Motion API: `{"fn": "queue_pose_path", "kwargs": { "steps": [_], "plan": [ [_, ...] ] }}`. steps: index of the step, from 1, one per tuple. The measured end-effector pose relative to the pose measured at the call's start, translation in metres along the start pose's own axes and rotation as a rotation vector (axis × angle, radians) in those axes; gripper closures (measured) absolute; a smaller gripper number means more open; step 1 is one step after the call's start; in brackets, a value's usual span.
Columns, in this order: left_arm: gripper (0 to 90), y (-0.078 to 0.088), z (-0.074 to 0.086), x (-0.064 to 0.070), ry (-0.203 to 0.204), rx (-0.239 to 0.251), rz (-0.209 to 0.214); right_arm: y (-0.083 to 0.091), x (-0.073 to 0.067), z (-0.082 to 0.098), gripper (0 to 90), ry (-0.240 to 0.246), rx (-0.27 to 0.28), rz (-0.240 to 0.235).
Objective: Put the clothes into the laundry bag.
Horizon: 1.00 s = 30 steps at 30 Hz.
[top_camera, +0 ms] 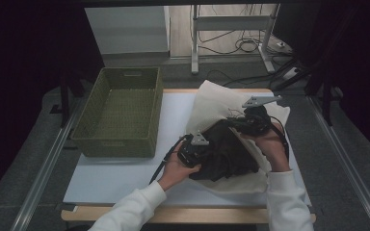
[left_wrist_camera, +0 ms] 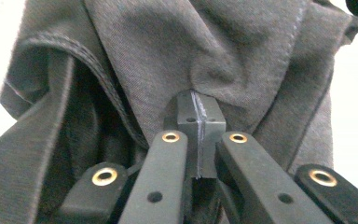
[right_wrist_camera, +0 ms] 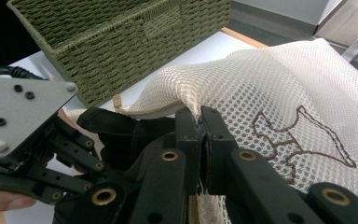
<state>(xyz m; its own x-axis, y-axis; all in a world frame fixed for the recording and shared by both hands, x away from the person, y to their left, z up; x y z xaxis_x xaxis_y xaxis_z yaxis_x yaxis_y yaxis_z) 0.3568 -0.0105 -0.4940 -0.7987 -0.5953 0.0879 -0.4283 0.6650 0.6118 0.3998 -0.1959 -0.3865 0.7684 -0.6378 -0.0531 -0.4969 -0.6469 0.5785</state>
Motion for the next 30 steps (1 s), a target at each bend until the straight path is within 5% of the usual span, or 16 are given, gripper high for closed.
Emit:
{"fn": "queue_pose_path", "kwargs": {
  "steps": [10, 20, 26, 30],
  "plan": [
    [89.9, -0.015, -0.008, -0.006, 0.006, -0.010, -0.038, -0.001, -0.001, 0.000, 87.0, 0.003, -0.002, -0.001],
    [89.9, -0.030, -0.019, -0.005, -0.025, -0.011, -0.126, 0.001, -0.003, -0.001, 87.0, 0.012, -0.001, -0.008],
    [89.9, -0.029, -0.018, -0.006, -0.014, 0.005, -0.105, 0.001, 0.000, 0.000, 87.0, 0.003, 0.000, -0.007],
    [89.9, -0.015, -0.018, -0.003, -0.015, 0.047, -0.052, 0.002, 0.003, 0.001, 86.9, -0.006, 0.002, -0.002]
  ]
}}
Point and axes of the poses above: each handheld gripper's, and its own axes: y roughly backward along the jaws, z roughly out of its underside, x roughly to its right, the point moved 2 cm from there along -y, roughly forward along the jaws
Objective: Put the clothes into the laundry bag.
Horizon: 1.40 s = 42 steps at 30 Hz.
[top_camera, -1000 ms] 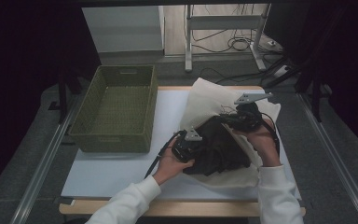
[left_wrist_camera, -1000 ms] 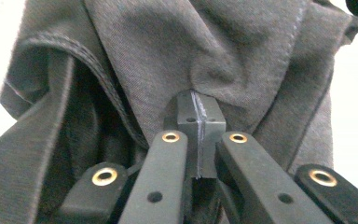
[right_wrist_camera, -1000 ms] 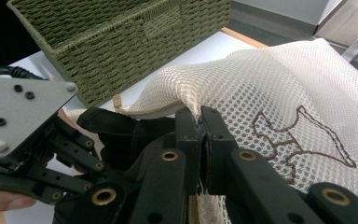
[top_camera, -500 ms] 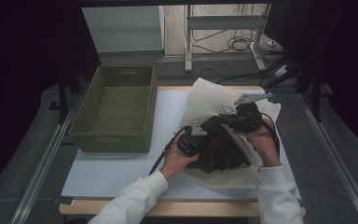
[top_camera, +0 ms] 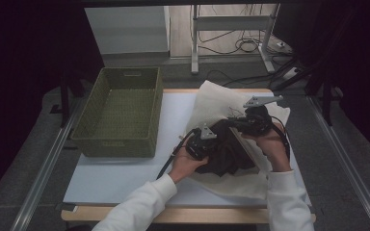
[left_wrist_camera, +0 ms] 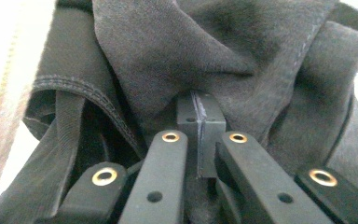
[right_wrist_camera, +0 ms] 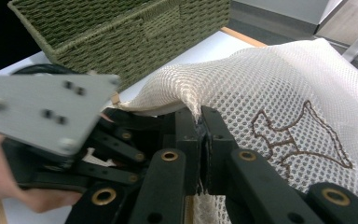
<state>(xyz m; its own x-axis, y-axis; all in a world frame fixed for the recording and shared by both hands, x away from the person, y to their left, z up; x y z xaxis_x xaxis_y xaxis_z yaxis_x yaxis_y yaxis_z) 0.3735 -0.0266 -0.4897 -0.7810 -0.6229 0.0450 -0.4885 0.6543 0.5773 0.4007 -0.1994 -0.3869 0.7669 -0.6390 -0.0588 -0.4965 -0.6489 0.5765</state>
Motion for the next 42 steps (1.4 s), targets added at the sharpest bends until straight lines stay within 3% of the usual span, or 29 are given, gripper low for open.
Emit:
{"fn": "queue_pose_path", "kwargs": {
  "steps": [11, 13, 17, 26, 30, 33, 36, 38, 39, 42],
  "plan": [
    [89.8, 0.045, 0.007, 0.009, 0.015, 0.056, 0.098, 0.002, 0.003, 0.001, 87.0, -0.009, 0.006, 0.006],
    [89.8, 0.057, 0.015, 0.010, 0.020, 0.060, 0.125, 0.002, 0.003, 0.001, 86.9, -0.009, 0.006, 0.007],
    [89.8, 0.064, 0.027, 0.013, 0.045, 0.053, 0.175, 0.002, 0.004, 0.001, 86.9, -0.011, 0.006, 0.008],
    [89.7, 0.044, 0.047, 0.028, 0.012, -0.031, 0.210, 0.001, 0.004, 0.001, 87.0, -0.012, 0.004, 0.008],
    [89.8, 0.030, 0.049, 0.032, -0.025, -0.071, 0.179, 0.001, 0.004, 0.002, 87.0, -0.012, 0.003, 0.008],
    [89.8, 0.019, 0.049, 0.032, -0.026, -0.077, 0.156, 0.001, 0.003, 0.001, 87.0, -0.010, 0.001, 0.009],
    [89.9, 0.006, 0.050, 0.035, -0.103, -0.099, 0.092, 0.001, 0.003, 0.001, 87.0, -0.009, -0.001, 0.010],
    [89.9, -0.001, 0.049, 0.036, -0.122, -0.113, 0.076, 0.000, 0.003, 0.002, 86.9, -0.007, -0.002, 0.010],
    [89.9, -0.004, 0.049, 0.037, -0.095, -0.097, 0.081, 0.000, 0.003, 0.002, 87.0, -0.005, -0.002, 0.010],
    [89.9, -0.008, 0.045, 0.035, -0.093, -0.104, 0.082, 0.001, 0.003, 0.001, 87.0, -0.007, 0.000, 0.010]
  ]
}}
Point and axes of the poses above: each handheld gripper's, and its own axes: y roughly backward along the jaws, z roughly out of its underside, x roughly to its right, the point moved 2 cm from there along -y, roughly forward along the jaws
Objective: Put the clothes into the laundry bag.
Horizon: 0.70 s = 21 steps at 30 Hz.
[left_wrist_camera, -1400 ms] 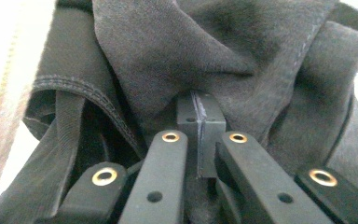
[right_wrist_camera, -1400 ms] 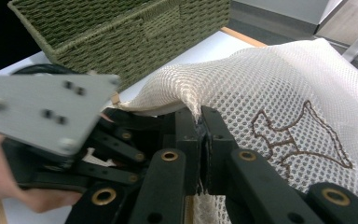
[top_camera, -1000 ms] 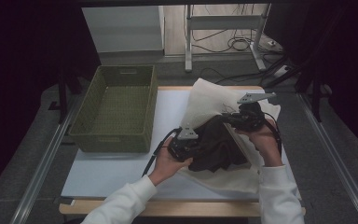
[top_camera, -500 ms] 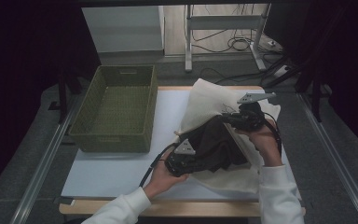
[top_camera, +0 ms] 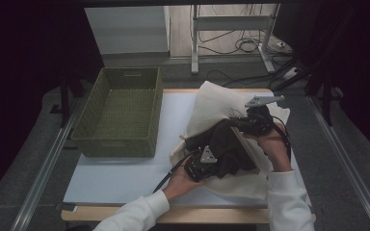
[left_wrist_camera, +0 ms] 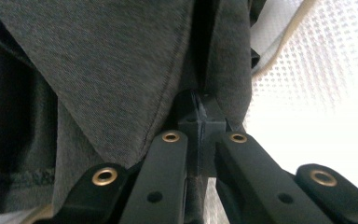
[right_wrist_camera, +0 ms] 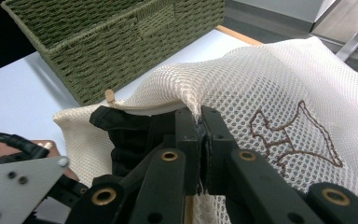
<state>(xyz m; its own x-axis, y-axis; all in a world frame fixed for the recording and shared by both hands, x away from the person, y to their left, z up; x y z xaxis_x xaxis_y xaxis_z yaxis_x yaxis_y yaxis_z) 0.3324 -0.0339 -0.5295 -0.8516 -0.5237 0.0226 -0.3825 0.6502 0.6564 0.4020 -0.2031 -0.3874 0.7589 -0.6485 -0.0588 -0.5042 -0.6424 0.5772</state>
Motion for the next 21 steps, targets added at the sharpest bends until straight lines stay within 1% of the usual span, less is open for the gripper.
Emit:
{"fn": "queue_pose_path", "kwargs": {
  "steps": [1, 2, 6, 8, 9, 10, 11, 13, 15, 16, 17, 18, 21],
  "plan": [
    [89.9, -0.001, -0.001, 0.000, 0.000, -0.002, -0.001, 0.000, 0.000, 0.000, 87.0, -0.001, 0.001, 0.000],
    [89.9, -0.001, -0.003, -0.002, -0.011, -0.014, -0.005, 0.000, 0.000, 0.000, 87.0, -0.001, 0.001, -0.001],
    [90.0, -0.007, -0.009, -0.003, 0.010, -0.009, -0.012, 0.001, 0.000, 0.000, 87.0, 0.001, 0.001, 0.001],
    [90.0, -0.009, -0.011, -0.006, 0.010, -0.019, -0.012, 0.001, -0.001, -0.001, 87.0, 0.003, 0.000, 0.000],
    [89.9, -0.011, -0.012, -0.005, 0.028, -0.005, -0.011, 0.002, -0.001, -0.001, 87.0, 0.002, 0.000, 0.001],
    [90.0, -0.012, -0.013, -0.006, 0.028, -0.007, -0.014, 0.002, -0.001, -0.001, 87.0, 0.001, 0.001, 0.000],
    [89.9, -0.012, -0.013, -0.007, 0.017, -0.017, -0.020, 0.002, 0.000, -0.001, 87.0, 0.001, 0.002, -0.001],
    [90.0, -0.013, -0.015, -0.008, 0.021, -0.009, -0.023, 0.002, 0.000, 0.000, 87.0, -0.001, 0.000, -0.004],
    [90.0, -0.014, -0.017, -0.010, 0.009, -0.015, -0.032, 0.002, 0.000, 0.000, 87.0, 0.000, 0.001, -0.005],
    [90.0, -0.014, -0.018, -0.010, 0.014, -0.010, -0.034, 0.003, 0.000, 0.000, 87.0, 0.001, 0.002, -0.005],
    [90.0, -0.015, -0.019, -0.011, 0.009, -0.015, -0.035, 0.003, 0.000, -0.001, 87.0, 0.002, 0.003, -0.006],
    [90.0, -0.016, -0.019, -0.011, 0.016, -0.009, -0.037, 0.003, -0.001, -0.001, 87.0, 0.001, 0.002, -0.006],
    [90.0, -0.018, -0.020, -0.012, 0.017, -0.014, -0.041, 0.002, -0.001, 0.000, 87.0, 0.001, 0.001, -0.008]
  ]
}}
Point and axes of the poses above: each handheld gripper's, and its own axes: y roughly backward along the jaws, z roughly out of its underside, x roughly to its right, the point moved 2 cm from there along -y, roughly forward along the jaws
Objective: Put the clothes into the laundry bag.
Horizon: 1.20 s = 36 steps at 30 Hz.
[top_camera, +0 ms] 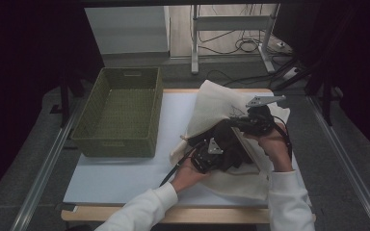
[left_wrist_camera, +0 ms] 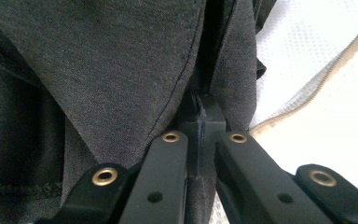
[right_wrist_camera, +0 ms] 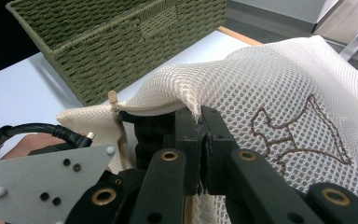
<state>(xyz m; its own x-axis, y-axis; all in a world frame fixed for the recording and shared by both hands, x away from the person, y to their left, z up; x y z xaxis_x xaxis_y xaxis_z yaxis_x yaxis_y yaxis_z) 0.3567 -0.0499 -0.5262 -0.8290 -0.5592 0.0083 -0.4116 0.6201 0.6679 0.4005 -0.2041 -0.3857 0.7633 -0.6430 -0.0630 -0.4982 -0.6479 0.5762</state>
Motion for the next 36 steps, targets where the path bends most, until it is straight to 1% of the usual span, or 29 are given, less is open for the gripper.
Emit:
{"fn": "queue_pose_path", "kwargs": {
  "steps": [6, 10, 16, 20, 22, 23, 24, 25, 28, 30, 32, 33, 35, 36],
  "plan": [
    [89.9, -0.004, -0.002, -0.003, 0.001, -0.006, -0.005, -0.001, 0.000, 0.000, 87.0, -0.002, 0.001, -0.001],
    [90.0, -0.008, -0.005, -0.006, 0.000, -0.003, -0.020, 0.000, 0.000, 0.000, 87.0, -0.002, 0.004, 0.000],
    [90.0, -0.012, -0.008, -0.008, 0.002, -0.005, -0.029, 0.002, 0.001, 0.000, 87.0, -0.002, 0.008, 0.003],
    [89.9, -0.014, -0.009, -0.009, 0.006, 0.000, -0.033, 0.002, 0.001, 0.000, 87.0, -0.004, 0.009, 0.003],
    [89.9, -0.013, -0.008, -0.009, 0.009, 0.006, -0.027, 0.001, 0.002, 0.000, 87.0, -0.005, 0.010, 0.003],
    [89.9, -0.011, -0.008, -0.009, 0.003, 0.006, -0.018, 0.001, 0.002, 0.000, 87.0, -0.006, 0.009, 0.003],
    [89.9, -0.009, -0.007, -0.008, 0.006, 0.011, -0.014, 0.001, 0.003, 0.000, 87.0, -0.006, 0.009, 0.003],
    [89.9, -0.006, -0.006, -0.008, 0.019, 0.026, -0.005, 0.001, 0.003, 0.000, 87.0, -0.006, 0.009, 0.003],
    [89.8, 0.007, 0.000, -0.008, 0.033, 0.047, 0.025, 0.002, 0.003, 0.001, 86.9, -0.008, 0.011, 0.003],
    [89.9, 0.017, 0.006, -0.008, 0.030, 0.043, 0.041, 0.002, 0.003, 0.001, 86.9, -0.011, 0.012, 0.003],
    [89.9, 0.025, 0.012, -0.007, 0.036, 0.054, 0.058, 0.002, 0.004, 0.001, 86.9, -0.012, 0.013, 0.004],
    [89.8, 0.028, 0.015, -0.006, 0.030, 0.051, 0.066, 0.002, 0.003, 0.000, 86.9, -0.012, 0.013, 0.004],
    [89.9, 0.031, 0.018, -0.004, 0.033, 0.052, 0.086, 0.002, 0.003, 0.000, 86.9, -0.011, 0.012, 0.006],
    [89.8, 0.032, 0.019, -0.002, 0.027, 0.047, 0.089, 0.001, 0.003, 0.000, 86.9, -0.010, 0.011, 0.006]
  ]
}}
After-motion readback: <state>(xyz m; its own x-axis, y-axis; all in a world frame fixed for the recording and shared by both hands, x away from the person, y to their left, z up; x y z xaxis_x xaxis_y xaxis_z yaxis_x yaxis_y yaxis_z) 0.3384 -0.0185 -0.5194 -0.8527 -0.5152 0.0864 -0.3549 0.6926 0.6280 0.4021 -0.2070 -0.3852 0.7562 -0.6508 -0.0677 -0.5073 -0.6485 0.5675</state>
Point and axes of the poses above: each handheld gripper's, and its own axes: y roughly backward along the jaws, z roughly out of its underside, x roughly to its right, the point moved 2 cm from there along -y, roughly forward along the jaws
